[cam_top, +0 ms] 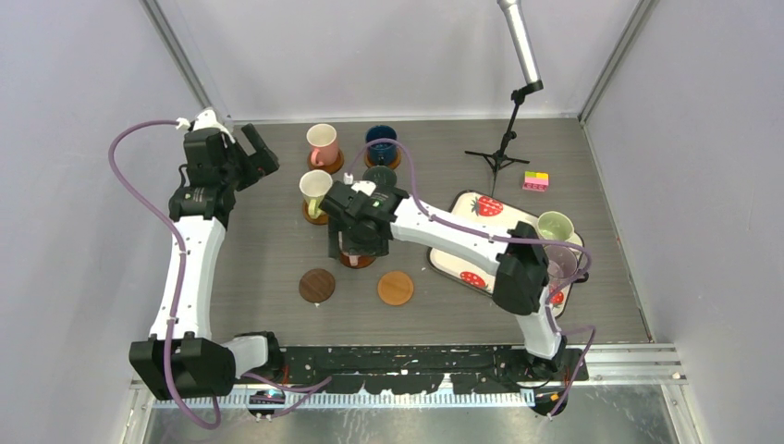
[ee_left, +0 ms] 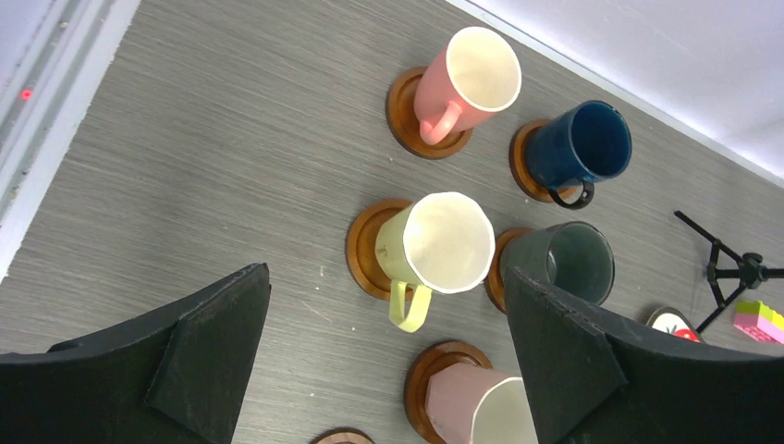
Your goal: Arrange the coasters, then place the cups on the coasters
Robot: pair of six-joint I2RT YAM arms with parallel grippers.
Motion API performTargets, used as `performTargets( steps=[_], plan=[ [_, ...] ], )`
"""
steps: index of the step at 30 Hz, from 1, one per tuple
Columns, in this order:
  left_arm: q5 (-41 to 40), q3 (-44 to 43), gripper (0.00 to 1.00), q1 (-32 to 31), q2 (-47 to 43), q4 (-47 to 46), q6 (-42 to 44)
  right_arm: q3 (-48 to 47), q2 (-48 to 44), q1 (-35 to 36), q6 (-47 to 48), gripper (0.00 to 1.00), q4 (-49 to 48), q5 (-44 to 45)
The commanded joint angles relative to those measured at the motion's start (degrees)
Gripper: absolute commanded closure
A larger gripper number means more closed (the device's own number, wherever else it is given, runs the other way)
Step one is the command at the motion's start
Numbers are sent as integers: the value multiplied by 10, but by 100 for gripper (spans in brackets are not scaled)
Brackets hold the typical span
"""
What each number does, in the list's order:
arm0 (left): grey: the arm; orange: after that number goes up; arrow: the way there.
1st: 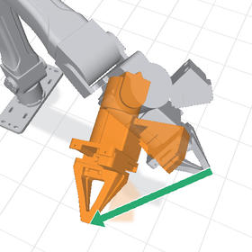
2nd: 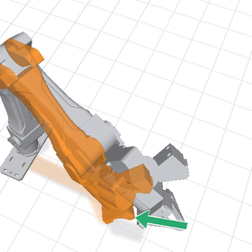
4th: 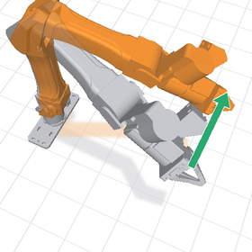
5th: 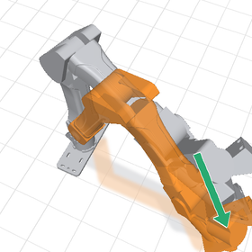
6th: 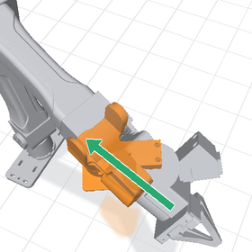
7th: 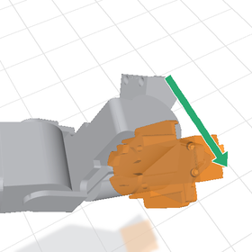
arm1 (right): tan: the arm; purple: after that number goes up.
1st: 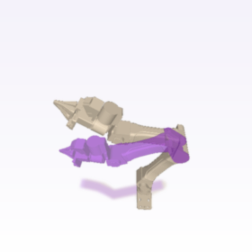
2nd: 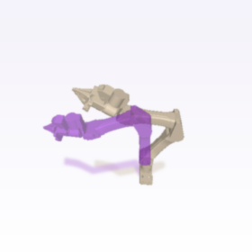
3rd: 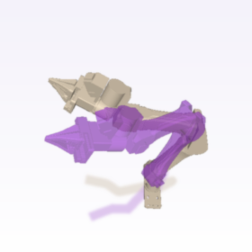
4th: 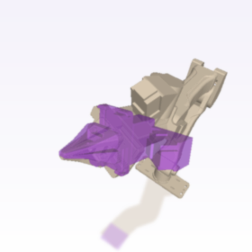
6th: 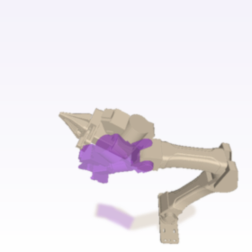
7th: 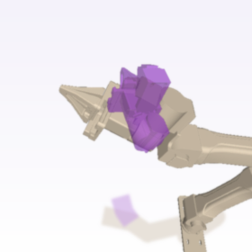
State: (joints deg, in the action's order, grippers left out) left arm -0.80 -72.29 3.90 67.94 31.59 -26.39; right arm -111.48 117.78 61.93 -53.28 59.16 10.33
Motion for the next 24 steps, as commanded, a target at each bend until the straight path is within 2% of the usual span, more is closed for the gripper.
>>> performTargets(
  steps=[1, 5, 9, 11, 13, 16, 18, 21, 24],
  plan=[
    [43, -10, 0, 5, 1, -12, 24, 41, -85, 3, 33, 19, -47, -9],
    [81, -15, 0, 5, -5, -8, 59, 77, -133, 3, 86, 19, -78, -26],
    [135, -32, 0, 5, -12, 0, 102, 105, -200, -11, 164, 7, -102, -38],
    [173, -50, 0, 5, -9, 10, 121, 127, -228, -39, 212, 2, -116, -83],
    [212, -72, 0, 4, 1, 25, 138, 145, -246, -101, 248, 2, -125, -200],
    [253, -106, 0, -8, 19, 49, 167, 169, -260, -253, 266, 10, -133, -421],
    [259, -122, 0, -30, 28, 63, 194, 182, -272, -339, 282, 13, -127, -514],
    [236, -139, 0, -87, 36, 82, 235, 188, -304, -442, 361, 14, -71, -551],
    [214, -148, 0, -139, 48, 98, 272, 167, -324, -532, 482, 14, 23, -559]
  ],
)
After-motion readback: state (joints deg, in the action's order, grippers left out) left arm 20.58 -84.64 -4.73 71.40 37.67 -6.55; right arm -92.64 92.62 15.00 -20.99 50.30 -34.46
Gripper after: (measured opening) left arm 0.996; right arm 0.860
